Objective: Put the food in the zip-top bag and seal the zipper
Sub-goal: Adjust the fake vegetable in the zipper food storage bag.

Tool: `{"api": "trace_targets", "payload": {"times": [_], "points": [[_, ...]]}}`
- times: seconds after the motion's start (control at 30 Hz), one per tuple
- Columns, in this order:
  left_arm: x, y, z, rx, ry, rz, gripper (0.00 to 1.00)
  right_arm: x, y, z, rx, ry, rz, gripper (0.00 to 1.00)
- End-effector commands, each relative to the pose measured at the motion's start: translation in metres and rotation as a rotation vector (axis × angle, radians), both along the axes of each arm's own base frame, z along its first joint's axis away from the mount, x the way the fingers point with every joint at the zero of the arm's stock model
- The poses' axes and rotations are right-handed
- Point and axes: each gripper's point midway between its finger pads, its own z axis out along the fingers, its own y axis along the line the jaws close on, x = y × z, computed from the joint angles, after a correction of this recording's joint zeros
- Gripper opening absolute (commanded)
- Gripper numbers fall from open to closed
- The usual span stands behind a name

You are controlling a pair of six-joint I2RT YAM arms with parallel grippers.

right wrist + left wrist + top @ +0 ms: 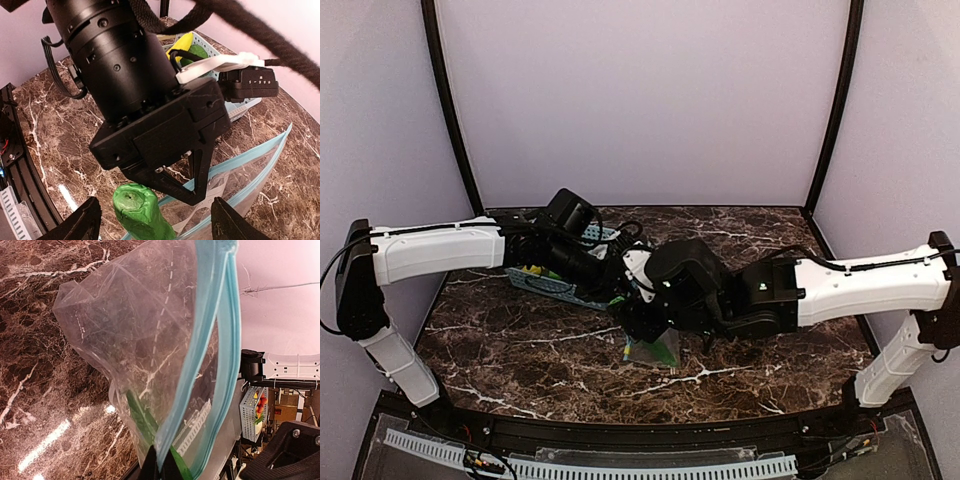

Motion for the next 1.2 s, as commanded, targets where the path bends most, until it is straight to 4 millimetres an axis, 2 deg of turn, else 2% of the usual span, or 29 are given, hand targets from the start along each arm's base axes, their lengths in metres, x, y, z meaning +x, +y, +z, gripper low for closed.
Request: {"api": "trace_targets", "payload": {"times": [0.0,0.1,0.23,0.33,0.53,0.8,0.93,1.0,1.17], "points": [[0.0,-0.002,0.014,-0.038,-0.014,-0.008,0.01,0.004,0.006,-0.014,-0.055,-0.018,-0.017,0.72],[-0.001,-0.002,0.015,-0.04,-0.018,-0.01,0.01,0.01,0.0,-0.017,-0.069,-0.016,-0.075,0.64],[-0.001,-0.001,0.016,-0.041,-0.028,-0.015,0.01,0.016,-0.014,-0.009,-0.028,0.002,-0.135,0.43],[-0.003,0.0,0.017,-0.049,-0.042,-0.025,0.01,0.026,-0.027,-0.007,0.006,0.039,-0.184,0.38],[-0.006,-0.002,0.027,-0.089,-0.074,-0.058,0.01,0.046,-0.042,-0.018,-0.003,0.115,-0.229,0.38],[-0.007,-0.002,0.031,-0.1,-0.097,-0.066,0.01,0.06,-0.05,-0.041,-0.076,0.185,-0.288,0.38],[-0.007,-0.002,0.028,-0.102,-0.093,-0.069,0.01,0.062,-0.05,-0.047,-0.077,0.217,-0.283,0.42],[-0.008,-0.003,0.027,-0.104,-0.09,-0.071,0.01,0.062,-0.049,-0.047,-0.076,0.226,-0.276,0.47],[-0.004,0.0,0.025,-0.084,-0.099,-0.048,0.01,0.061,-0.05,-0.037,-0.044,0.233,-0.269,0.58]]}}
